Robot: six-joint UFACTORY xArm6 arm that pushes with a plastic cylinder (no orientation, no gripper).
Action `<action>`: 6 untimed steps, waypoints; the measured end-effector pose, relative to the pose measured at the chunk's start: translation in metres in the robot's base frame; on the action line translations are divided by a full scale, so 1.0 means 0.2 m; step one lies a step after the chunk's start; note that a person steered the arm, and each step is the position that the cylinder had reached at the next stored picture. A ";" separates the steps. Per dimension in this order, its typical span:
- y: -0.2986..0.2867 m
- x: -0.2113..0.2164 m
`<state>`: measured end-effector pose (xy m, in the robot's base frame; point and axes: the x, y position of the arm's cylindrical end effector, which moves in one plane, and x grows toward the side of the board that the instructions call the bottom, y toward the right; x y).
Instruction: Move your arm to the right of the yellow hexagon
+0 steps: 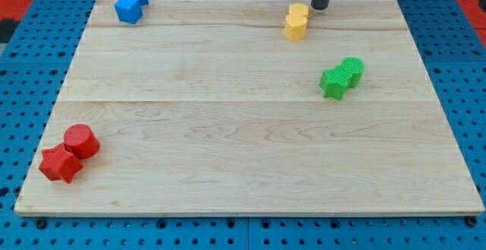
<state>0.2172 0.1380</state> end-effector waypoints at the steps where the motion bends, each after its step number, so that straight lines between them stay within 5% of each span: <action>1: 0.00 0.00; 2: 0.17 0.01; 6: 0.02 0.19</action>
